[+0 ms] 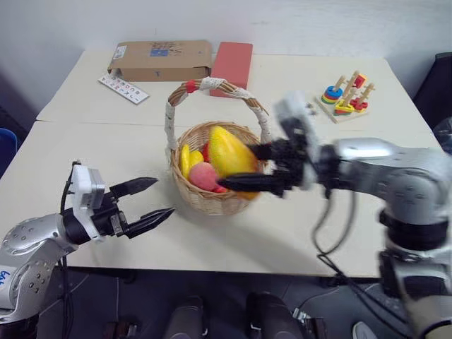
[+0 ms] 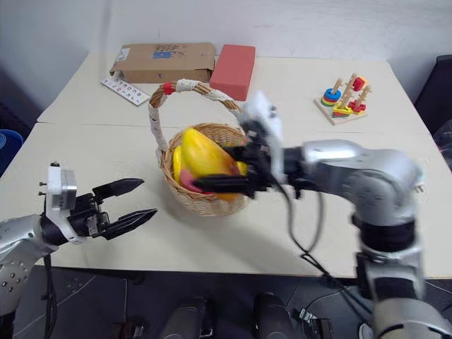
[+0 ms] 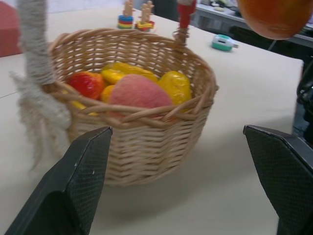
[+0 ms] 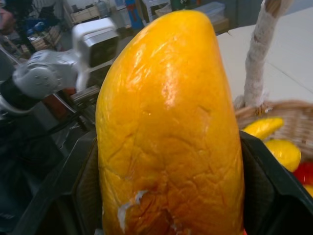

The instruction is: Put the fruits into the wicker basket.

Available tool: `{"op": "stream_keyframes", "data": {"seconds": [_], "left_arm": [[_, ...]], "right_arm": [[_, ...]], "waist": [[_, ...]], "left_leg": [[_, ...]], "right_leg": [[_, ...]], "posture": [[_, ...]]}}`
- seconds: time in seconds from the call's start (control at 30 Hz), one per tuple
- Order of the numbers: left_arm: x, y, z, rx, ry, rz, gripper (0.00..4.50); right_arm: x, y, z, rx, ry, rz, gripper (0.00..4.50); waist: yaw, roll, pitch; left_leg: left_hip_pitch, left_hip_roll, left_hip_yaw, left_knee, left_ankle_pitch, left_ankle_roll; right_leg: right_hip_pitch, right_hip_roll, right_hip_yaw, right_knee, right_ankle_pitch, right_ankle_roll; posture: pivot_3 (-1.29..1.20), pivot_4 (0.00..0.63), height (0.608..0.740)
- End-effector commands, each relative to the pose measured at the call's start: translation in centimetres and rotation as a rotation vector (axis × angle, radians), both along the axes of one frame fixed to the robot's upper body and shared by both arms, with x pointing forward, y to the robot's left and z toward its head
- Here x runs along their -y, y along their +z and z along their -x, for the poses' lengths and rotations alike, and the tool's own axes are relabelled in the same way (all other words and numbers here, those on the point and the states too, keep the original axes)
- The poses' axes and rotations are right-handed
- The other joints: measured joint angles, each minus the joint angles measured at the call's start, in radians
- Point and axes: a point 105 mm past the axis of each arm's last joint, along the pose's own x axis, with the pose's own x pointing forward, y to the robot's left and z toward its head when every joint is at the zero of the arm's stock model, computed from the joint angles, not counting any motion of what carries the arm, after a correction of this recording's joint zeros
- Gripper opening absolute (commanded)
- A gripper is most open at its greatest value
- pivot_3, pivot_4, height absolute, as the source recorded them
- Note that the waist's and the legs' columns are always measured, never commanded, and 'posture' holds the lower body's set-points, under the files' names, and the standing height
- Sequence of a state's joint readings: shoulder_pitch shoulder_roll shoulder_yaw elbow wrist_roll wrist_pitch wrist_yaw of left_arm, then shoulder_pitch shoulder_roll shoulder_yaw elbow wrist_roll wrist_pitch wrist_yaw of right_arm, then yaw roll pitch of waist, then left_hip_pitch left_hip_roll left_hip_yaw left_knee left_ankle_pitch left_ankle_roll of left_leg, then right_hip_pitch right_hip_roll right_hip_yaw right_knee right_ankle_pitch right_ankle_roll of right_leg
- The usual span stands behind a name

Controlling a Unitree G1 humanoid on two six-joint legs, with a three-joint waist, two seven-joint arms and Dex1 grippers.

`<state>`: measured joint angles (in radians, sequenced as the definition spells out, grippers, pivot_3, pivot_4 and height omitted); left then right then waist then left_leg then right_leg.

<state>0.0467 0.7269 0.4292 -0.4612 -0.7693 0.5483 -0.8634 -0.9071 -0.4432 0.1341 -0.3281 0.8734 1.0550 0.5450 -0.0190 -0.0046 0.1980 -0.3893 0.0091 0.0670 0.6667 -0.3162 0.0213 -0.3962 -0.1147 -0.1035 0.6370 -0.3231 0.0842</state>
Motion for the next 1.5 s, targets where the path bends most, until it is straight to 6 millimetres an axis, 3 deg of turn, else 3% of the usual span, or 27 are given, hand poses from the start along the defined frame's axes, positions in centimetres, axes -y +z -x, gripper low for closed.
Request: {"op": "stream_keyframes", "data": {"seconds": [0.03, 0.17, 0.3, 0.43, 0.53, 0.7, 0.87, 0.97, 1.17, 1.37, 1.5], "left_arm": [[-0.4, 1.0, 0.7, 0.059, 0.027, -0.020, 4.50], [-0.7, 1.0, 1.2, 0.063, 0.053, -0.023, 4.50], [-0.5, 1.1, 1.4, 0.062, 0.054, -0.022, 4.50], [-0.4, 1.2, 1.4, 0.069, 0.052, -0.021, 4.50], [-0.4, 1.4, 1.2, 0.077, 0.053, -0.019, 4.50], [-0.4, 1.5, 1.2, 0.083, 0.049, -0.025, 4.50], [-0.6, 1.7, 1.1, 0.089, 0.048, -0.029, 4.50], [-0.5, 1.9, 0.8, 0.097, 0.044, -0.028, 4.50], [0.2, 2.2, 0.3, 0.114, 0.020, -0.023, 4.50], [0.2, 2.4, 0.3, 0.122, 0.019, -0.026, 4.50], [0.5, 2.4, 0.3, 0.127, 0.011, -0.023, 4.50]], "right_arm": [[-0.6, -0.7, -2.8, 0.159, -0.178, 0.084, 3.36], [-0.7, -1.5, -2.3, 0.174, -0.141, 0.088, 4.46], [0.2, 0.1, 1.3, 0.244, 0.077, -0.046, 4.46], [3.8, -0.6, 3.8, 0.166, 0.206, -0.064, 4.46], [6.6, -1.9, 2.1, 0.121, 0.061, -0.026, 4.46], [8.9, -1.8, 1.7, 0.168, -0.022, -0.047, 4.46], [11.2, -1.8, -0.3, 0.221, -0.119, -0.024, 4.46], [10.7, -1.6, -2.4, 0.267, -0.167, -0.032, 4.46], [7.5, -1.7, -4.1, 0.294, -0.056, -0.059, 4.46], [7.5, -2.6, -3.9, 0.226, 0.051, 0.000, 2.47], [9.1, -2.6, -3.6, 0.204, 0.042, 0.024, 1.14]], "waist": [[0.000, 0.000, 0.000], [-0.002, 0.000, 0.000], [-0.005, 0.000, 0.000], [-0.003, 0.000, 0.000], [-0.003, -0.001, 0.000], [-0.009, 0.000, 0.000], [-0.003, 0.000, 0.000], [-0.009, 0.000, 0.000], [-0.008, 0.000, 0.000], [0.001, 0.000, 0.000], [0.004, 0.000, 0.000]], "left_leg": [[-0.001, -0.001, 0.000, 0.001, 0.000, 0.001], [-0.002, -0.005, -0.002, 0.000, -0.001, 0.004], [-0.002, -0.005, -0.003, -0.001, -0.001, 0.004], [-0.001, -0.004, -0.004, -0.001, 0.000, 0.004], [0.001, -0.004, -0.004, -0.001, 0.000, 0.005], [0.002, -0.003, -0.001, -0.002, 0.002, 0.002], [0.002, -0.002, -0.001, -0.002, 0.003, 0.001], [0.002, -0.002, -0.001, -0.001, 0.003, 0.001], [0.002, 0.000, 0.000, -0.002, 0.005, -0.001], [0.001, -0.002, -0.001, -0.001, 0.003, 0.002], [0.001, -0.002, -0.001, -0.001, 0.003, 0.002]], "right_leg": [[0.000, -0.001, 0.000, 0.001, 0.000, 0.000], [0.000, -0.003, -0.001, -0.001, 0.000, 0.000], [0.002, -0.002, -0.002, -0.004, 0.000, 0.001], [0.005, -0.001, -0.003, -0.008, 0.001, 0.002], [0.008, -0.002, -0.002, -0.009, 0.002, 0.004], [0.006, -0.001, -0.001, -0.010, 0.002, 0.004], [0.006, 0.000, -0.001, -0.009, 0.002, 0.004], [0.006, 0.000, -0.001, -0.010, 0.002, 0.004], [0.004, 0.002, -0.001, -0.006, 0.002, 0.004], [0.005, 0.001, -0.001, -0.008, 0.003, 0.004], [0.005, 0.000, -0.002, -0.008, 0.003, 0.004]], "posture": [[0.00, 0.150, 0.740], [0.00, 0.150, 0.740], [0.00, 0.150, 0.740], [0.00, 0.150, 0.740], [0.00, 0.150, 0.740], [0.00, 0.150, 0.740], [0.00, 0.150, 0.740], [0.00, 0.150, 0.740], [0.00, 0.150, 0.740], [0.00, 0.150, 0.740], [0.00, 0.150, 0.740]]}}
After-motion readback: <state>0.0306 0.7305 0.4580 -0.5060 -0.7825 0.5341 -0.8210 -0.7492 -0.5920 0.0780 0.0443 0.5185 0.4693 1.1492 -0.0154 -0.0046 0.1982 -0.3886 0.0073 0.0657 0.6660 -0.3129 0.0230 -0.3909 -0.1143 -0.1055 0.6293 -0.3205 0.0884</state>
